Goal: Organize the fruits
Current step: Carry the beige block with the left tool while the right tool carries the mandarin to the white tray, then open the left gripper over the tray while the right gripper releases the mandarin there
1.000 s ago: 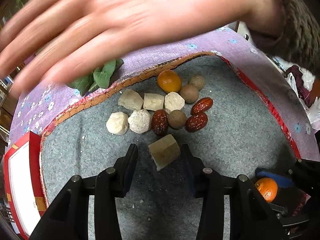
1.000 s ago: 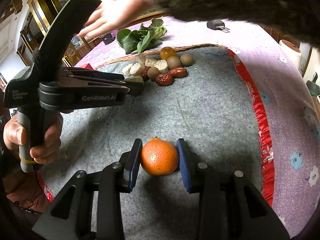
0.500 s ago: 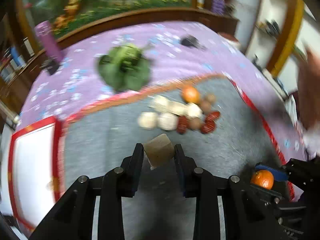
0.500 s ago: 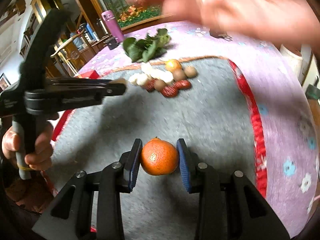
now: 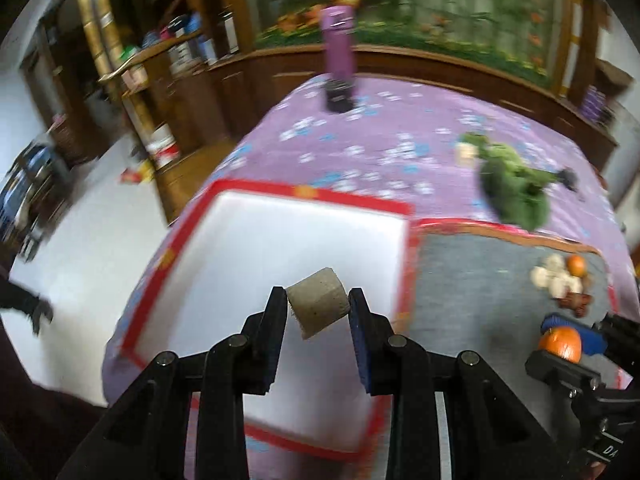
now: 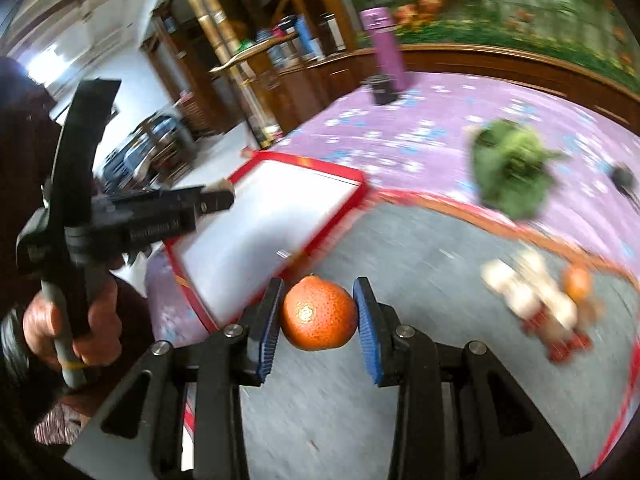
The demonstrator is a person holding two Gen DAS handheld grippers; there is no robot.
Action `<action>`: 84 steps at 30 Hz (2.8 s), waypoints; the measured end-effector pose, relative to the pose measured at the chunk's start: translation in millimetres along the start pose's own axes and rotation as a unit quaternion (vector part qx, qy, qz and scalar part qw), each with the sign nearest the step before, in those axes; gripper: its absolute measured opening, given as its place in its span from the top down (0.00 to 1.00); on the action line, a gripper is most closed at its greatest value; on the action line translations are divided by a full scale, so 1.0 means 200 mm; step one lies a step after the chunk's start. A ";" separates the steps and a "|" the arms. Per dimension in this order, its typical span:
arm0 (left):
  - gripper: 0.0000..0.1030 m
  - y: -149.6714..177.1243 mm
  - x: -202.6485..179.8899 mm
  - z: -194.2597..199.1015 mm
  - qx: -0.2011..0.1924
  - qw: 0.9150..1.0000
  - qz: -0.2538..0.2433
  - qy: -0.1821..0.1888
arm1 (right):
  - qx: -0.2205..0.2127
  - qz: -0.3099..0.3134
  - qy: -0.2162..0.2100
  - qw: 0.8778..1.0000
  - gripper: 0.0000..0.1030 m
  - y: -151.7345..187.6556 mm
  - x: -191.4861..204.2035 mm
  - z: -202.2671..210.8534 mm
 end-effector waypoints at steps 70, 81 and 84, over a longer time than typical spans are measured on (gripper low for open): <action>0.47 -0.10 0.21 -0.28 -0.003 0.999 0.005 -0.033 | 0.011 -0.012 0.082 0.996 0.44 -0.35 0.05 -0.60; 0.47 -0.13 -0.02 -0.09 -0.039 0.999 -0.026 0.009 | -0.032 -0.053 0.107 0.992 0.44 -0.21 -0.06 -0.29; 0.47 -0.12 -0.11 -0.06 -0.042 0.998 -0.042 0.026 | -0.040 -0.065 0.121 0.990 0.44 -0.15 -0.11 -0.19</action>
Point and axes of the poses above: each gripper's, at about its wrist camera, not at the fingertips, and z roughly against the way its jaws point, x to its left, y to its underside, the point moved 2 cm from there along -z, roughly the way its jaws point, and after that the axes turned 13 degrees about -y, right-handed, at the moved point
